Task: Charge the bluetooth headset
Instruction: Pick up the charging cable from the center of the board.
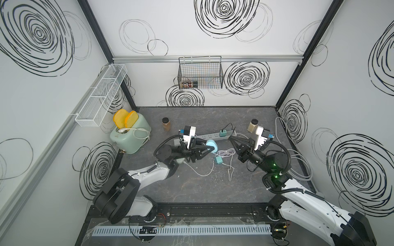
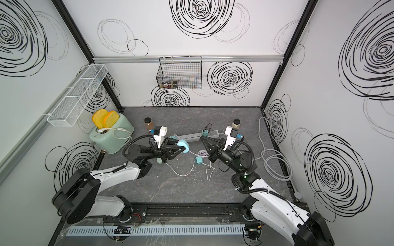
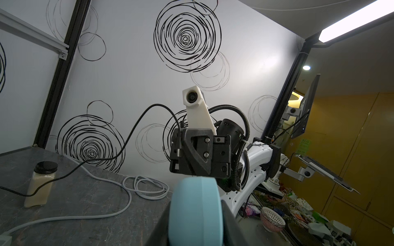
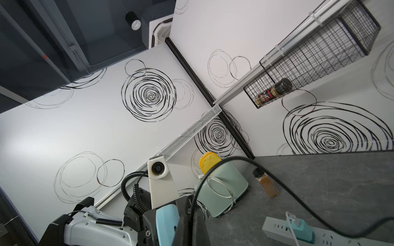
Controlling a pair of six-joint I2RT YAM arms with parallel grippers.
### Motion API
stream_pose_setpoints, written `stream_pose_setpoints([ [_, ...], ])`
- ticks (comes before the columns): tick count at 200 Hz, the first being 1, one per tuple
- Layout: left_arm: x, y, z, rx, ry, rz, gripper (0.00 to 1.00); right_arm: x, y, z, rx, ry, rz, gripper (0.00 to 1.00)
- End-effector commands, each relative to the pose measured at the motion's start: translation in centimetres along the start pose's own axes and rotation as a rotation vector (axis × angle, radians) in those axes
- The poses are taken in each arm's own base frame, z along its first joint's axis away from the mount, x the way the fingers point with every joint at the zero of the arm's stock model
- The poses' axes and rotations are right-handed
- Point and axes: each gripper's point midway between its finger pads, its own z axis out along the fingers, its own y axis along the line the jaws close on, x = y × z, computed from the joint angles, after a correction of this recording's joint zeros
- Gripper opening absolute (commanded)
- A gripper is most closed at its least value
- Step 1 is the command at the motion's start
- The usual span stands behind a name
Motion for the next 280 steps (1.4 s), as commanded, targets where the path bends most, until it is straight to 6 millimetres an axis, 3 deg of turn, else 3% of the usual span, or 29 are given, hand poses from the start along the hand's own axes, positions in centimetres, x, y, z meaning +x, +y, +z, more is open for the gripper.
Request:
stream_pose_setpoints([
  [1,-1.9,-1.6,0.1,0.070,-0.011,0.101,0.24,-1.7,2.0,0.1,-0.072,-0.099,-0.052,0.04],
  [73,-3.0,-2.0,0.7,0.144,0.016,0.141,0.24,-2.1,4.5,0.6,-0.155,-0.168,-0.098,0.04],
  [189,-3.2,-2.4,1.2,0.194,-0.004,0.113,0.24,-1.9,4.7,0.2,-0.155,-0.235,-0.144,0.05],
  [280,-3.0,-5.2,0.9,0.261,0.022,0.142,0.22,-2.3,5.0,-0.3,-0.156,-0.273,-0.172,0.06],
])
